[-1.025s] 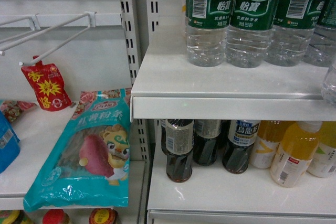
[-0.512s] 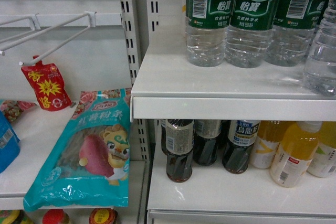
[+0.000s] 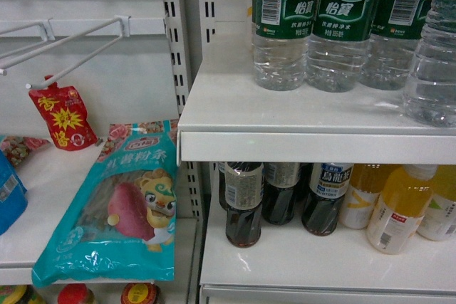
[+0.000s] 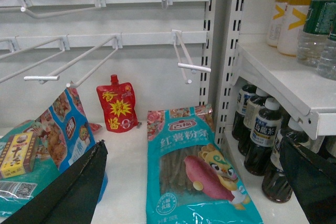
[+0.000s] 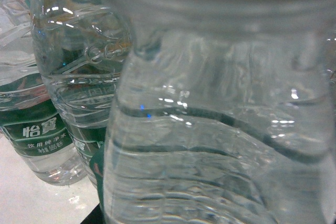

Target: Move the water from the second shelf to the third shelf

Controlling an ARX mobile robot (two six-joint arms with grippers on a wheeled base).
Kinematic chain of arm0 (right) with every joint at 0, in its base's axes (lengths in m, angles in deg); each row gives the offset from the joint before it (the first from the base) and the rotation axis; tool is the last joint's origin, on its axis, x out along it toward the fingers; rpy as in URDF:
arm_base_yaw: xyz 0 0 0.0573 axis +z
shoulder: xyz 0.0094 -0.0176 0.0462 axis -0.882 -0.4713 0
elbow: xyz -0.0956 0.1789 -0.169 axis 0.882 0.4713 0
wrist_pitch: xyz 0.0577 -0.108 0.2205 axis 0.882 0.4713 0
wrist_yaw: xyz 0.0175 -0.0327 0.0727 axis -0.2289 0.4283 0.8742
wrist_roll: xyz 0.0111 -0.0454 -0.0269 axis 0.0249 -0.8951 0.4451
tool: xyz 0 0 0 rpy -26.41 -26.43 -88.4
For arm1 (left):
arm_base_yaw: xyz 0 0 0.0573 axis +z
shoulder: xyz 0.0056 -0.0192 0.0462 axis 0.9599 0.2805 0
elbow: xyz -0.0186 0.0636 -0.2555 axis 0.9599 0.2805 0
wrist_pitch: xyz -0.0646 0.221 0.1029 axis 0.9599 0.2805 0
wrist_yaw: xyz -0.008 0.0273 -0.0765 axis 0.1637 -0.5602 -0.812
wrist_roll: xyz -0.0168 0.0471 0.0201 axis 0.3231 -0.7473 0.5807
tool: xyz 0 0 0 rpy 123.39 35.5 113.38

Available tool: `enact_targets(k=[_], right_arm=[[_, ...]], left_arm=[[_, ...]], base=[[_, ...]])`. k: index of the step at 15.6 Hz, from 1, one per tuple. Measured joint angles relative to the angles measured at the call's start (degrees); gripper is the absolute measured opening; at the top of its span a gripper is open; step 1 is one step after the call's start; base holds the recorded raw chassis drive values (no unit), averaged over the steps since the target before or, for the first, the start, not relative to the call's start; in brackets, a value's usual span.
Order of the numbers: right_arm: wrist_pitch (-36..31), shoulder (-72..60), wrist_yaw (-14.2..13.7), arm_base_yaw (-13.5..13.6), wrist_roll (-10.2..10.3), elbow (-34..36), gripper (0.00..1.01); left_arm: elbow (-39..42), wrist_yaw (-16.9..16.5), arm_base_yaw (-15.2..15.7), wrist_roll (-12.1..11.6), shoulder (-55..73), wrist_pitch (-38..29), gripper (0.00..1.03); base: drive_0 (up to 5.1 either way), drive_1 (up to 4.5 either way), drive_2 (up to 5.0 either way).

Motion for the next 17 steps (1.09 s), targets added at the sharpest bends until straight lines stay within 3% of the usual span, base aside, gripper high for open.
enact_targets(k=[11, 17], right_arm=[[0.31, -0.5, 0.04, -0.44, 0.2, -0.61, 0.43], [0.42, -0.81, 0.37, -1.03, 0.15, -0.61, 0.88]], left_arm=[[0.0, 0.02, 0.0, 0.02, 0.0, 0.0, 0.98], [0.0, 0.0, 0.0, 0.0, 0.0, 0.0, 0.98]], base=[[0.0, 0.0, 0.0], [0.0, 0.0, 0.0]])
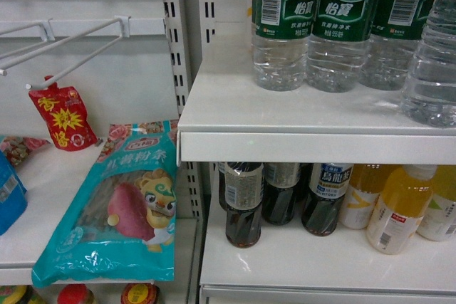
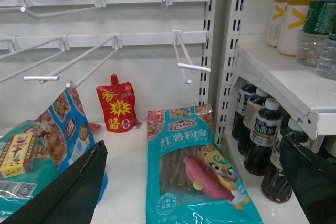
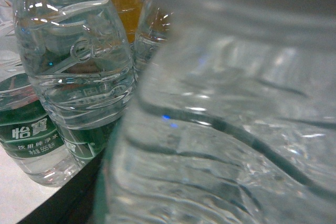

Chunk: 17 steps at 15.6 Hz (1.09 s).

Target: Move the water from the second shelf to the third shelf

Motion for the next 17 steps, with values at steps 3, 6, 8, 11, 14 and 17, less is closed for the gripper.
enact_targets(k=[3, 6, 8, 11, 14, 17], right_arm=[[0.17, 0.0, 0.13, -0.17, -0.15, 0.0, 0.98], [8.81, 6.45, 0.96, -0.11, -1.25, 0.04, 0.98], [11.3, 9.62, 0.96, -0.07, -1.27, 1.42, 0.98], [14.97, 14.14, 2.91, -0.11, -1.11, 4.04, 0.98], [18.91, 24.2, 6.21, -0.68, 0.13, 8.46, 0.98], [23.43, 34.97, 8.87, -4.74, 0.13, 12.13, 0.98]], left_arm=[[0.0, 0.0, 0.0, 0.0, 0.0, 0.0, 0.98], [0.0, 0.02, 0.0, 0.0, 0.0, 0.0, 0.98], [0.0, 0.0, 0.0, 0.0, 0.0, 0.0, 0.98], [0.0, 0.02, 0.0, 0.02, 0.0, 0.0, 0.98], [0.0, 0.0, 0.0, 0.0, 0.0, 0.0, 0.98], [0.0, 0.0, 0.0, 0.0, 0.0, 0.0, 0.98]], base=[[0.0, 0.0, 0.0], [0.0, 0.0, 0.0], [0.0, 0.0, 0.0], [0.0, 0.0, 0.0], [0.0, 0.0, 0.0], [0.0, 0.0, 0.0]])
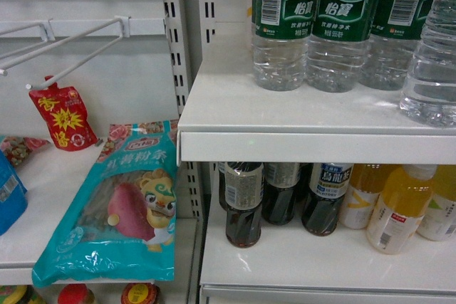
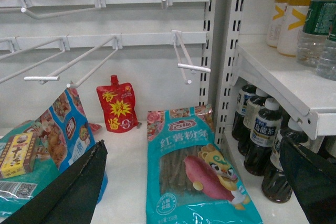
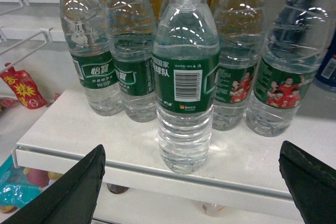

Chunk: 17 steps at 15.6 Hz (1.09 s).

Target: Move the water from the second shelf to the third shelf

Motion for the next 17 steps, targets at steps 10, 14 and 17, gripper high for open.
enact_targets(k=[10, 14, 17], right_arm=[[-6.25, 30.77, -6.88, -5.11, -0.72, 24.81, 0.05], [-7.02, 34.64, -6.88, -5.11, -0.63, 29.48, 0.02], [-5.29, 36.92, -6.88, -5.11, -0.63, 30.64, 0.02]], left_arm=[[0.0, 0.02, 0.0, 0.0, 0.0, -0.02, 0.98], [0.0, 0.0, 0.0, 0.0, 0.0, -0.02, 0.98], [0.0, 0.02, 0.0, 0.0, 0.0, -0.02, 0.98]], base=[[0.0, 0.0, 0.0], [0.0, 0.0, 0.0], [0.0, 0.0, 0.0]])
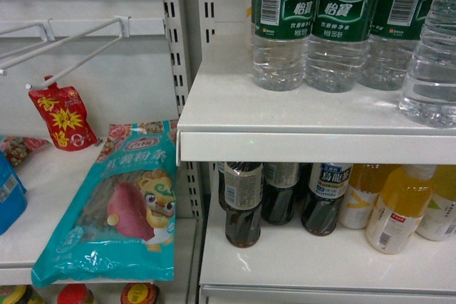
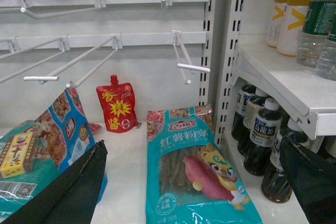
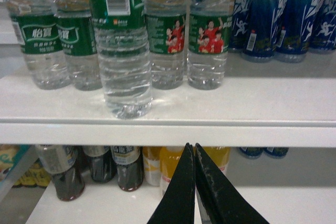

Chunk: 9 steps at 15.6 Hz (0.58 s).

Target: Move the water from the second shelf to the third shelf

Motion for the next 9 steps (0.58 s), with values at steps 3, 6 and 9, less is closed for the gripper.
enact_targets(k=[3, 6, 9], right_arm=[[4.33, 7.23, 0.0, 0.0, 0.0, 1.75, 0.02], [4.26, 8.13, 0.0, 0.0, 0.0, 3.28, 0.02], [3.74, 10.78, 0.02, 0.0, 0.0, 5.53, 0.02]], left_arm=[[0.0, 0.0, 0.0, 0.0, 0.0, -0.02, 0.98], [0.0, 0.0, 0.0, 0.0, 0.0, 0.0, 0.98], [0.0, 0.0, 0.0, 0.02, 0.0, 0.0, 0.98]], base=[[0.0, 0.0, 0.0], [0.0, 0.0, 0.0], [0.0, 0.0, 0.0]])
